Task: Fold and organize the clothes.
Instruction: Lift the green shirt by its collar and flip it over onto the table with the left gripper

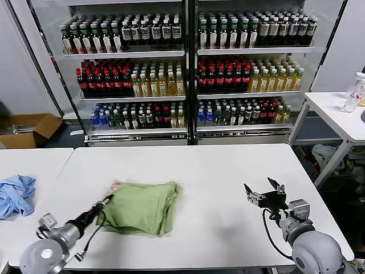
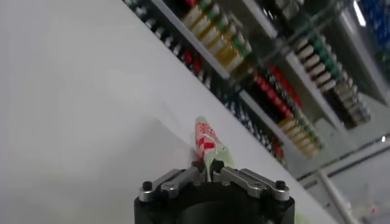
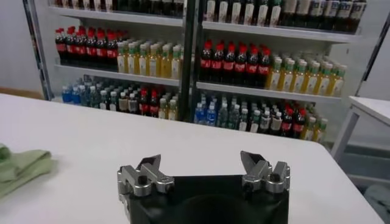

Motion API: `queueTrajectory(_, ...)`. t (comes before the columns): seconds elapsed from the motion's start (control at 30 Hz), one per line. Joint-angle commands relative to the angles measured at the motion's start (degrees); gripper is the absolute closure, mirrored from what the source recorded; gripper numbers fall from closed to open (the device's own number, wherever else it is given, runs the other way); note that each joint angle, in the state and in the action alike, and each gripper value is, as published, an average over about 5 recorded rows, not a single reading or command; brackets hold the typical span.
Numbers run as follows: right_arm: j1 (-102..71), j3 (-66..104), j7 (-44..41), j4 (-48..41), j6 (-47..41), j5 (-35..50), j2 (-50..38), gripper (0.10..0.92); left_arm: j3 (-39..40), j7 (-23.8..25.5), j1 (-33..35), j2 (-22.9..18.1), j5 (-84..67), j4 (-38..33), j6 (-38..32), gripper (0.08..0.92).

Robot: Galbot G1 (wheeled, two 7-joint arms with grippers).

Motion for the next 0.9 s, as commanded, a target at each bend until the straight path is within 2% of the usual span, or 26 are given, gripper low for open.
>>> queueTrajectory(0.03, 1.35, -0.61, -0.08, -0.22, 0.49, 0.19, 0.11, 0.203, -25.33, -2.24, 1.69, 10.30, -9.44, -1.38, 0.27, 0.892)
queueTrajectory(0.17, 2.17, -1.73, -0.19, -0.04, 0.90, -0.03, 0.56, 0.203, -29.75, -4.29, 3.09, 15.12, -4.11, -7.14, 0.24, 0.892)
queueTrajectory(0.23, 2.45, -2.56, -0.30, 0.25, 1.12, -0.53, 0.98, 0.203, -26.60, -6.39, 3.23, 15.08, 0.23, -12.89, 0.03, 0.892)
queueTrajectory(0.3, 2.52, -3.35, -0.44, 0.54, 1.50, -1.43, 1.34, 0.203, -19.23, -7.63, 3.31, 13.05, 8.25, -17.99, -0.60, 0.892)
queueTrajectory(0.4, 2.38, -4.13, -0.63, 0.88, 2.33, -3.03, 1.63, 0.203, -2.07, -8.10, 2.75, 6.83, 23.77, -20.51, -2.62, 0.892)
queueTrajectory(0.5, 2.19, -4.19, -0.63, 1.50, 2.90, -3.79, 1.73, 0.203, 12.09, -11.14, -0.82, -2.84, 29.60, -20.58, -3.43, 0.892)
queueTrajectory(0.6, 2.15, -4.07, -0.69, 2.14, 3.08, -4.07, 1.88, 0.203, 20.58, -14.73, -5.64, -11.43, 25.57, -20.96, -2.94, 0.892)
queueTrajectory(0.67, 2.35, -4.17, -0.79, 2.05, 3.29, -4.42, 2.01, 0.203, 25.98, -15.43, -7.82, -15.15, 24.54, -19.30, -2.88, 0.892)
queueTrajectory(0.77, 2.58, -4.25, -1.05, 1.55, 3.86, -5.00, 1.93, 0.203, 32.57, -15.32, -10.39, -20.44, 27.43, -12.41, -3.37, 0.892)
queueTrajectory(0.9, 3.27, -4.21, -1.25, 1.01, 4.57, -5.08, 1.86, 0.203, 36.14, -14.53, -15.60, -26.72, 33.88, -1.95, -4.35, 0.892)
